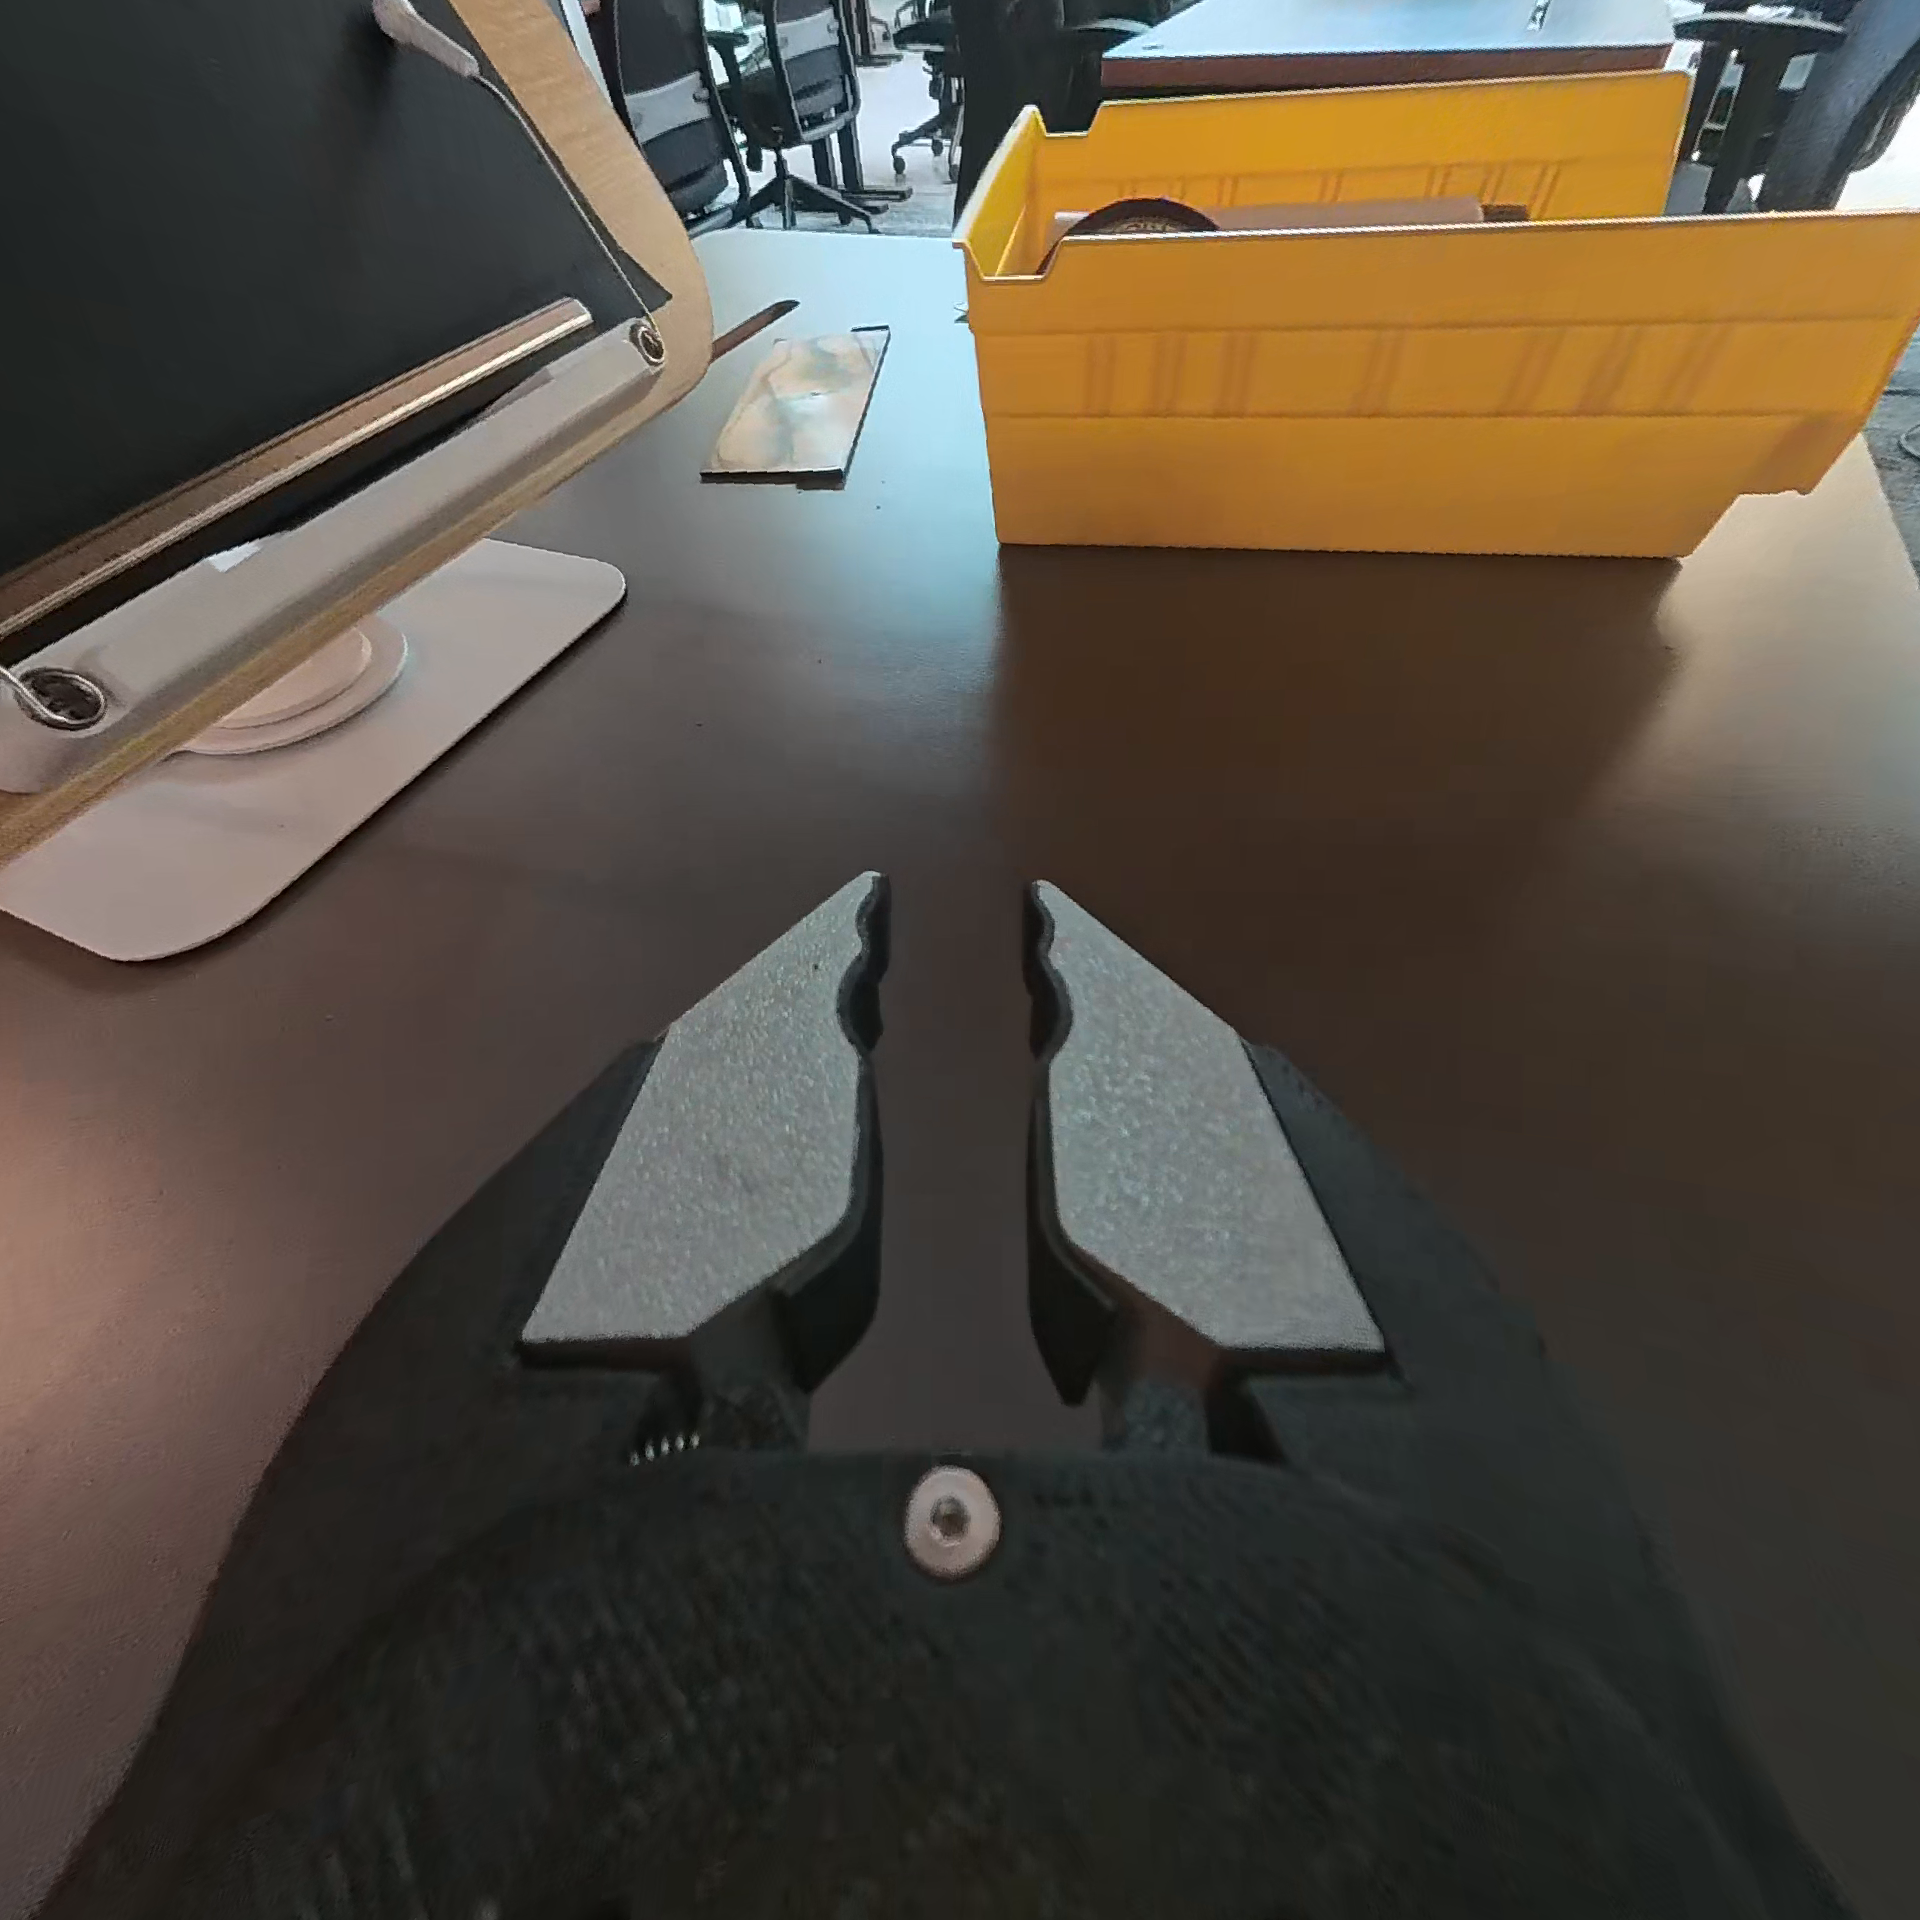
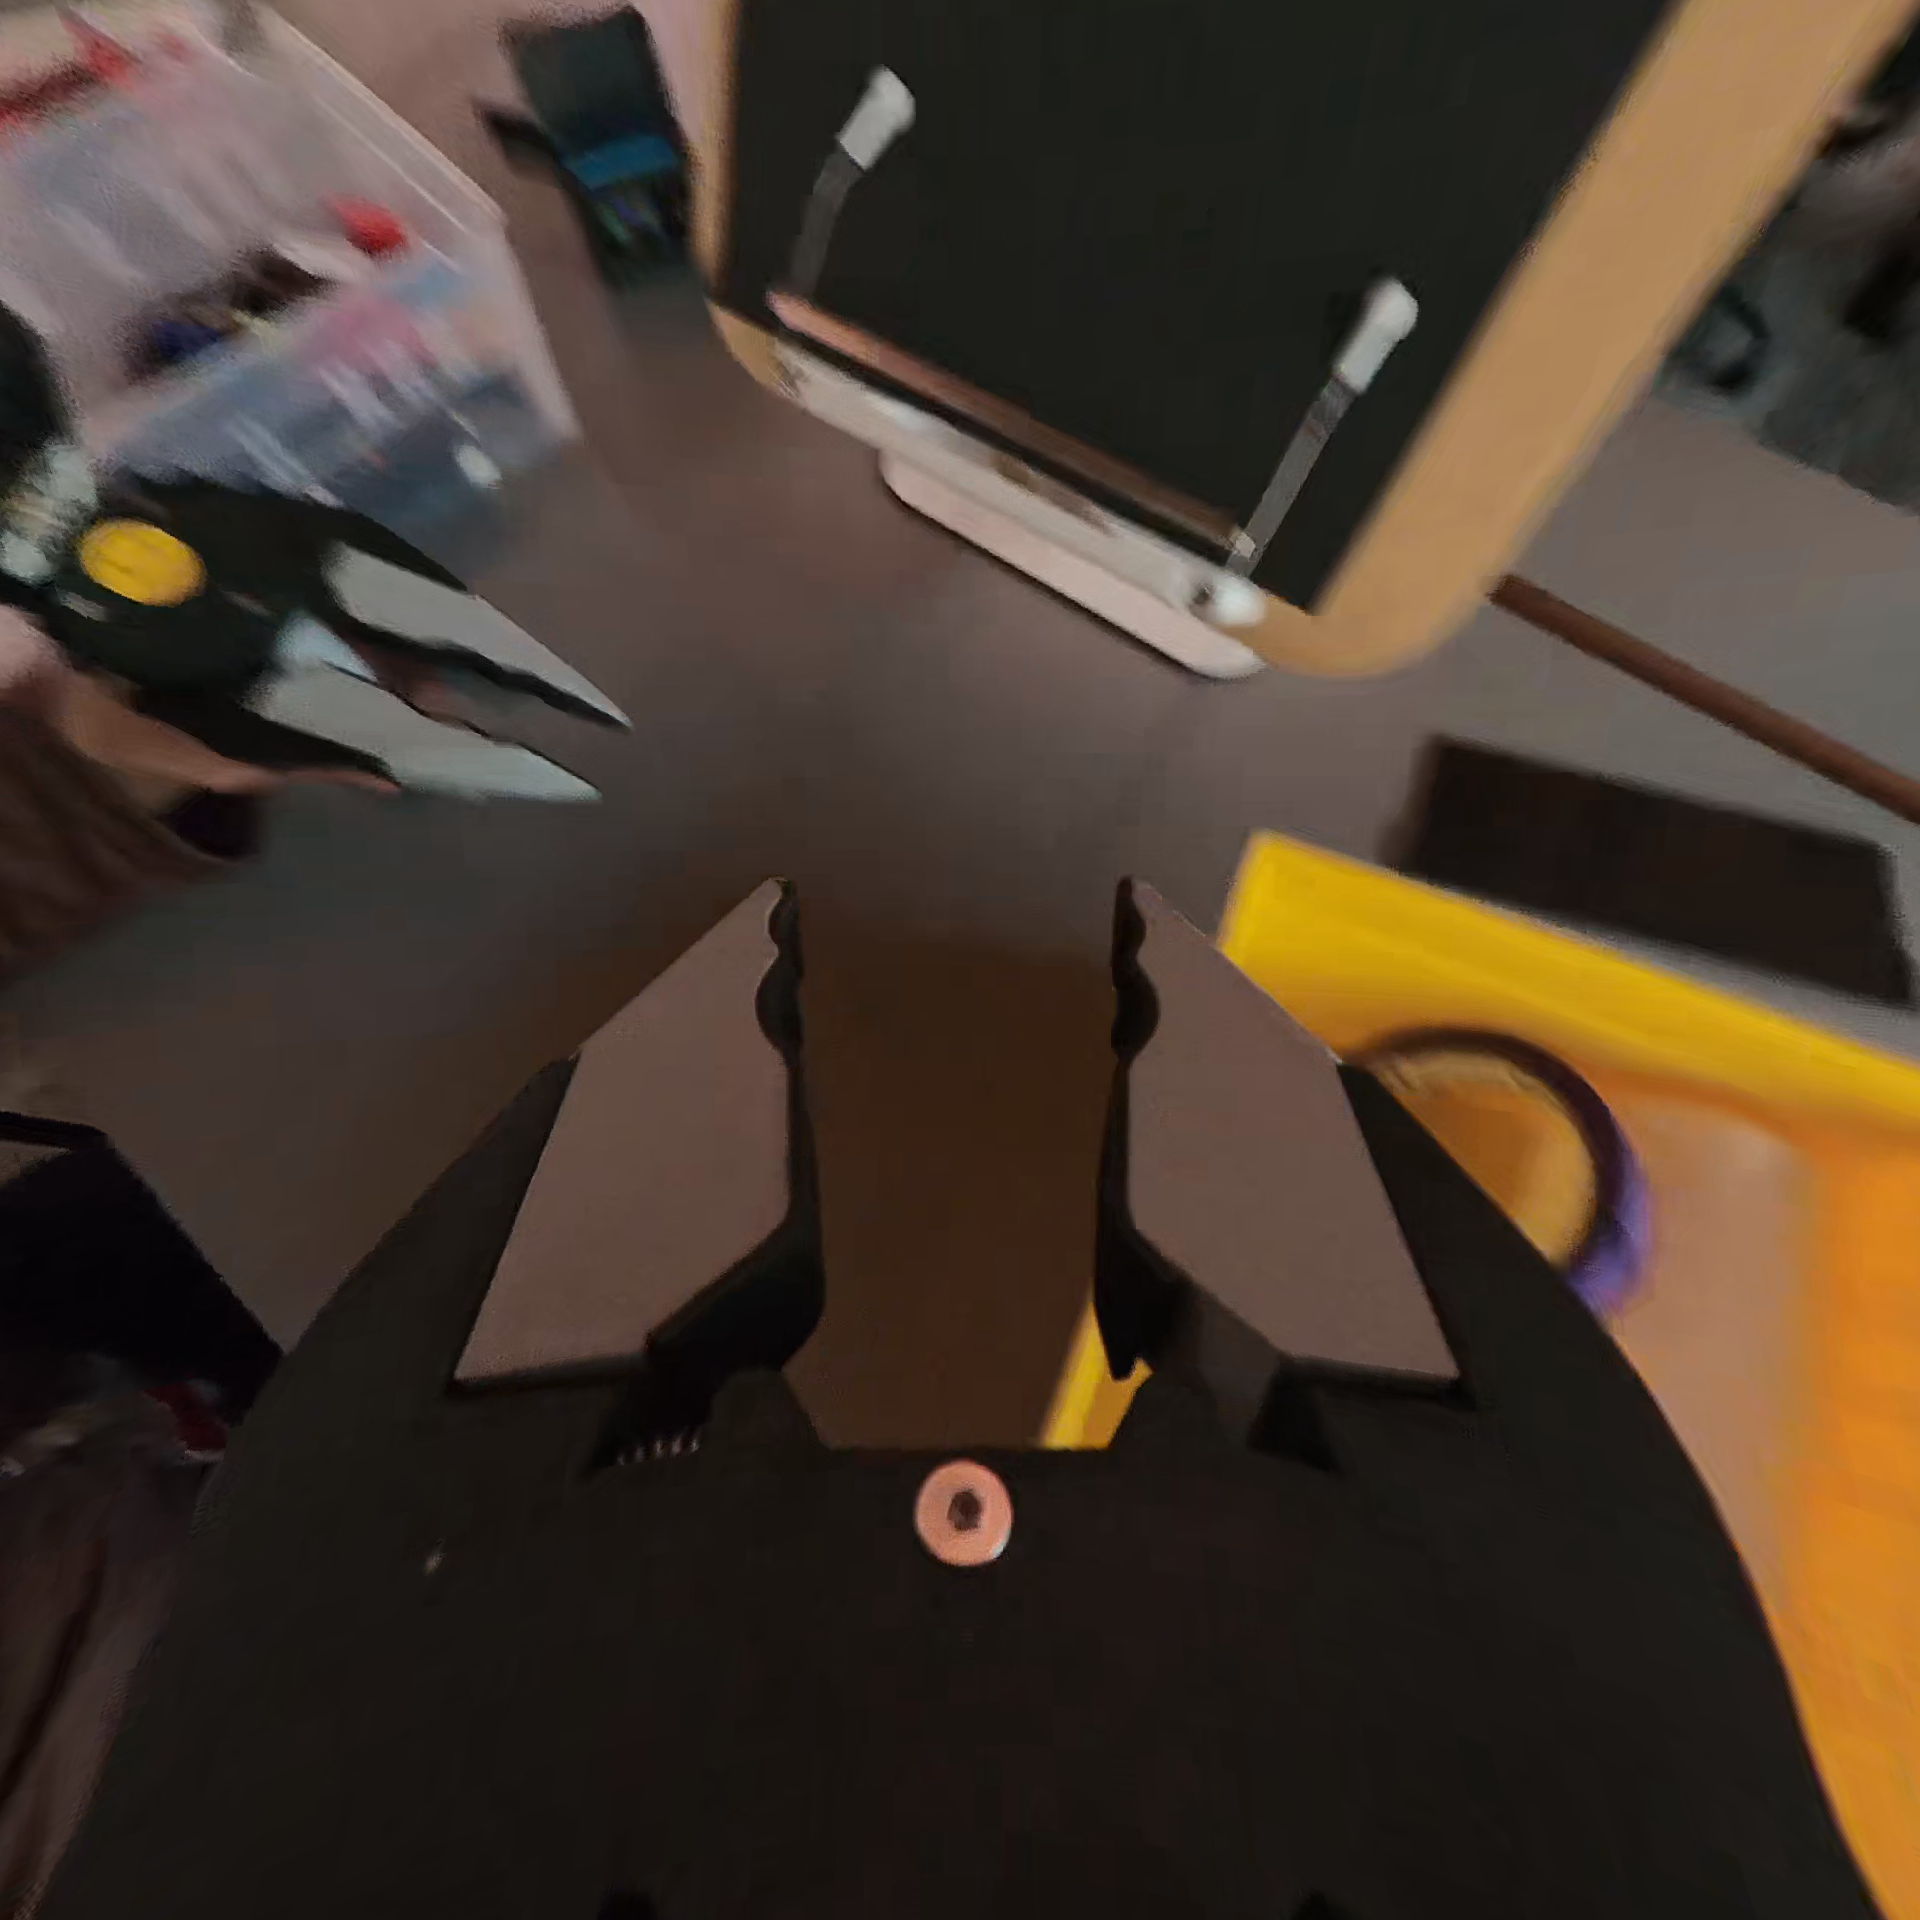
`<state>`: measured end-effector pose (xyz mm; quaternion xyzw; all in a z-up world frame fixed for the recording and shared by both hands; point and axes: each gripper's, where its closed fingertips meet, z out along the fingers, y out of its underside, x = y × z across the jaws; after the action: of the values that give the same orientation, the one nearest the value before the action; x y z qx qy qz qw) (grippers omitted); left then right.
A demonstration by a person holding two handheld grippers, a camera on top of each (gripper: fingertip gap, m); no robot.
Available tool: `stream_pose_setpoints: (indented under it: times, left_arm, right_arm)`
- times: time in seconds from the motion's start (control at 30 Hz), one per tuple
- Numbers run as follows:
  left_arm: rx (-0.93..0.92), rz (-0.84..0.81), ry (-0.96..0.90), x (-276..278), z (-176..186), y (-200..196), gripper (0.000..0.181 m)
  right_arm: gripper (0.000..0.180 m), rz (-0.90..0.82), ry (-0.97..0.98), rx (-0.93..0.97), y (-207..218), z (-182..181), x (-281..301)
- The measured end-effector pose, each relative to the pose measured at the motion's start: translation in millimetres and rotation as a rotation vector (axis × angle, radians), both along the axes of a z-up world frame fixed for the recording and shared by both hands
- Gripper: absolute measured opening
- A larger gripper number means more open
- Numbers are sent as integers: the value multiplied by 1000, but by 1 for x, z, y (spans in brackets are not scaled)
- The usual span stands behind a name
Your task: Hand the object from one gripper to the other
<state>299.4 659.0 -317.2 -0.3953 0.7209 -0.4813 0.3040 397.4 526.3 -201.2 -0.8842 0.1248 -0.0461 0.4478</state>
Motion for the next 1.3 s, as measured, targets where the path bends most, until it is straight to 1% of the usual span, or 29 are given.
stream_pose_setpoints:
  times: [0.07, 0.13, 0.2, 0.3, 0.33, 0.37, 0.4, 0.43, 0.47, 0.5, 0.53, 0.6, 0.67, 0.8, 0.83, 0.9, 0.97, 1.03, 1.07, 1.13, 1.17, 1.2, 1.23, 1.3]
  left_arm:
    - [-13, 16, 2, 1, 1, 3, 21]
    - [-35, 31, -4, 2, 3, 6, 21]
    - [-57, 52, -8, 4, 5, 10, 21]
    - [-71, 72, -5, 5, 6, 15, 22]
    - [-72, 72, -2, 5, 5, 16, 22]
    - [-74, 71, 1, 5, 4, 16, 21]
    - [-77, 71, 2, 5, 4, 16, 21]
    - [-79, 73, 4, 6, 5, 16, 20]
    - [-80, 73, 4, 6, 5, 16, 20]
    - [-82, 70, 5, 6, 5, 15, 22]
    - [-82, 64, 6, 5, 4, 13, 23]
    - [-79, 21, -3, 3, 6, 5, 27]
    - [-85, -39, -23, -1, 9, -7, 30]
    - [-39, -76, -63, -7, 10, -19, 42]
    - [-56, -84, -75, -10, 13, -22, 43]
    - [-133, -118, -104, -20, 22, -32, 38]
    - [-179, -122, -143, -30, 31, -37, 38]
    - [-197, -84, -135, -43, 34, -36, 40]
    - [-188, -48, -90, -50, 33, -33, 42]
    - [-119, 98, 46, -72, 31, -13, 31]
    - [-98, 163, 70, -86, 38, -1, 32]
    - [-84, 207, 52, -102, 52, 10, 34]
    - [-58, 268, 10, -115, 68, 27, 32]
    - [72, 457, -72, -139, 97, 82, 21]
  right_arm:
    - [62, 57, 18, 102, 37, 4, -18]
    - [61, 84, 31, 186, 70, -3, -29]
    - [60, 79, 38, 226, 98, -24, -31]
    - [60, 90, 61, 303, 130, -67, -31]
    - [57, 92, 47, 342, 137, -82, -30]
    - [48, 93, 33, 364, 140, -97, -30]
    - [50, 120, 82, 338, 145, -103, -37]
    - [60, 207, 109, 313, 148, -99, -50]
    - [54, 209, 39, 294, 148, -100, -47]
    - [47, 144, -61, 278, 146, -104, -34]
    - [47, 115, -110, 259, 145, -107, -29]
    - [51, 154, -74, 236, 146, -110, -38]
    - [51, 150, -55, 256, 148, -107, -40]
    - [50, 171, -86, 255, 149, -109, -45]
    - [53, 205, -93, 253, 150, -110, -50]
    - [58, 281, -110, 279, 152, -106, -63]
    - [58, 297, -153, 268, 152, -109, -65]
    - [57, 300, -176, 256, 154, -112, -65]
    - [57, 296, -180, 248, 155, -115, -64]
    - [56, 303, -163, 231, 157, -119, -66]
    - [54, 305, -159, 231, 158, -119, -67]
    - [53, 304, -163, 234, 159, -118, -67]
    - [53, 304, -171, 235, 160, -117, -68]
    - [51, 299, -197, 233, 162, -116, -66]
